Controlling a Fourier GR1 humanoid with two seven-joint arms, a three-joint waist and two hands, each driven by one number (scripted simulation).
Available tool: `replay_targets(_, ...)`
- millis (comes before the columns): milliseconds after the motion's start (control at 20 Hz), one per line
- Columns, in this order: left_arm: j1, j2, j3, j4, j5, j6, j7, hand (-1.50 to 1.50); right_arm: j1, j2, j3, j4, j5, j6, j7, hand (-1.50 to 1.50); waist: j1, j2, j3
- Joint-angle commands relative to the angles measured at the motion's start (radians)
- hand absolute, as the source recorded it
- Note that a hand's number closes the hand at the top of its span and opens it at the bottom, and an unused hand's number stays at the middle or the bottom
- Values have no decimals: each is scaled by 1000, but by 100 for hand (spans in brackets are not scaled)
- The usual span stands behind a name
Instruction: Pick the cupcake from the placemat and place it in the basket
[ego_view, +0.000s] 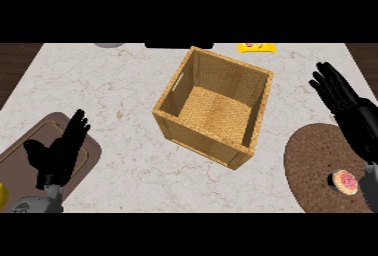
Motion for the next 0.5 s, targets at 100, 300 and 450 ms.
replay_targets(100, -65, 69, -6, -88, -51, -64, -50, 0, 59, -72, -89, 180, -121, 281, -215, 150, -16, 5, -1)
replay_targets(300, -115, 80, -66, -153, -87, -104, -64, 0, 11, -170, -24, 37, -72, 536, -396, 150, -27, -14, 7)
replay_targets(450, -130, 92, -77, -197, -97, -118, -43, 0, 196, -83, 8, 56, -77, 644, -573, -150, -45, -6, 2)
